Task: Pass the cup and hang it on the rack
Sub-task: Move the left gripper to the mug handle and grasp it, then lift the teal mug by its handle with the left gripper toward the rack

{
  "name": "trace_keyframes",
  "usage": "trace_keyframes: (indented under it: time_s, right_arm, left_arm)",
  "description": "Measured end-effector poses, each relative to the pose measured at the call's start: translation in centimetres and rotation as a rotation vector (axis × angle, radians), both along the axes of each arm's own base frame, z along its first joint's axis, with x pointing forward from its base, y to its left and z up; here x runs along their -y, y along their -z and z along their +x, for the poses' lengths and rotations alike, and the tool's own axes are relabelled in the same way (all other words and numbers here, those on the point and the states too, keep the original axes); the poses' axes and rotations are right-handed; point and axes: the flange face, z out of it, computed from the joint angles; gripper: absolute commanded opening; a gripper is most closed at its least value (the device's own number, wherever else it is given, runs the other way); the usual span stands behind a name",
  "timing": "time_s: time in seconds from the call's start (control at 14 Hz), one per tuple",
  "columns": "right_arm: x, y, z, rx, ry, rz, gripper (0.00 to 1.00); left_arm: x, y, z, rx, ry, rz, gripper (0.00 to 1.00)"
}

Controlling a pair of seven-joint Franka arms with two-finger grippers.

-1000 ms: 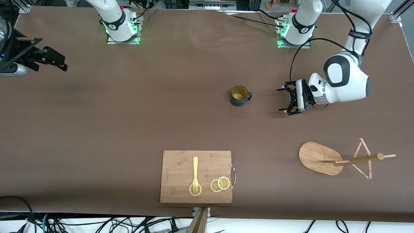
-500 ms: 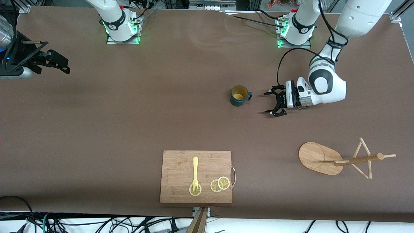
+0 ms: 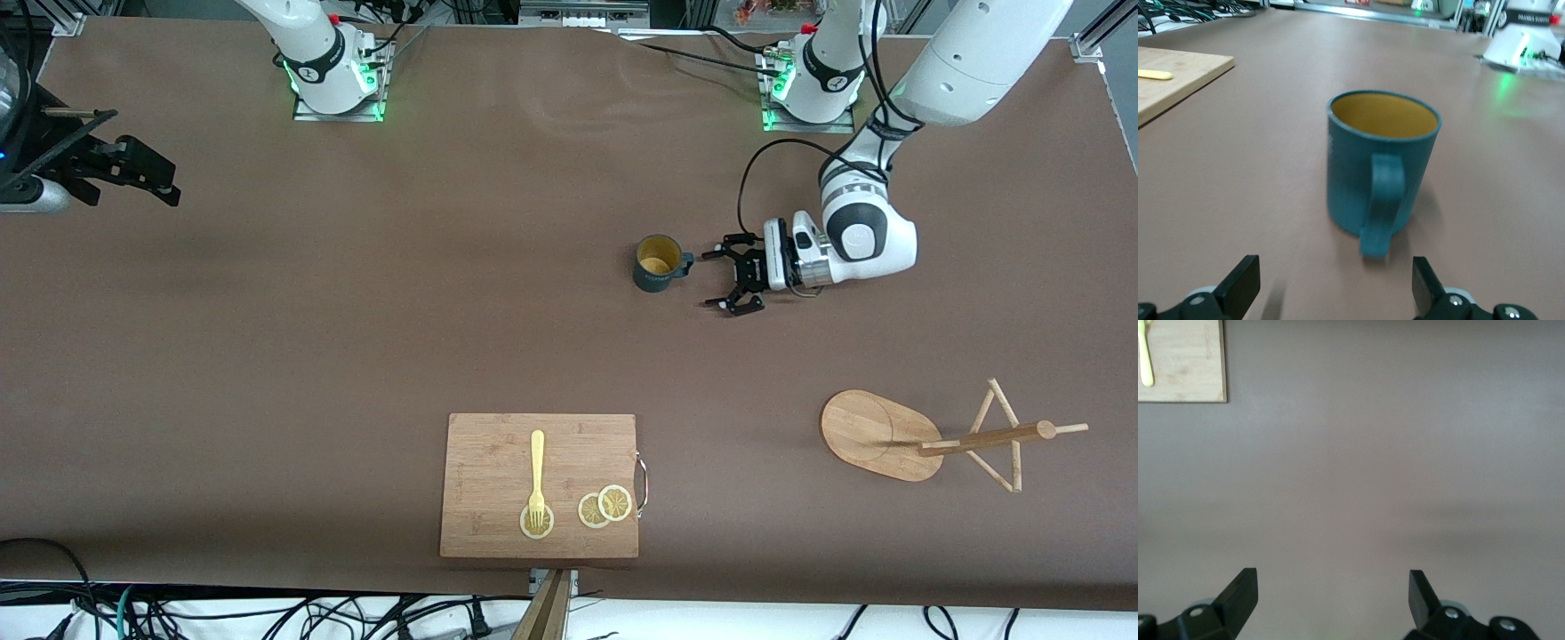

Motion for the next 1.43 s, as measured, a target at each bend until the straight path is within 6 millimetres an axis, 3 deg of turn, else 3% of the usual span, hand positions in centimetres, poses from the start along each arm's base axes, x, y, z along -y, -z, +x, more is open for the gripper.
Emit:
trace_keyframes:
  time_s: [0.14, 0.57, 1.07, 1.14, 1.29, 1.36, 1.43]
  right_arm:
    - [0.0, 0.1, 0.3, 0.005, 0.001, 0.0, 1.0]
    - [-1.8, -0.2, 0.1, -0.003, -0.035, -0.004, 1.0]
    - [-1.0, 0.1, 0.1, -0.022, -0.019, -0.008, 1.0]
    - [-1.0, 0.1, 0.1, -0.023, -0.02, -0.008, 1.0]
    - [-1.1, 0.2, 0.2, -0.024, -0.021, -0.008, 1.0]
    - [-1.1, 0.2, 0.2, -0.025, -0.021, -0.008, 1.0]
    - [-1.1, 0.3, 0.2, -0.026, -0.022, -0.008, 1.0]
  left_arm:
    - [1.1, 0.2, -1.0, -0.007, 0.005, -0.012, 1.0]
    - [1.4, 1.4, -3.8, -0.038, -0.042, -0.026, 1.0]
    - [4.1, 1.2, -4.9, -0.058, -0.086, -0.004, 1.0]
    - [4.3, 1.2, -5.0, -0.059, -0.087, -0.001, 0.95]
    - [4.3, 1.2, -5.0, -0.056, -0.085, 0.002, 0.56]
    - [4.3, 1.2, -5.0, -0.054, -0.084, 0.002, 0.23]
    - [4.3, 1.2, -5.0, -0.053, -0.084, 0.003, 0.07]
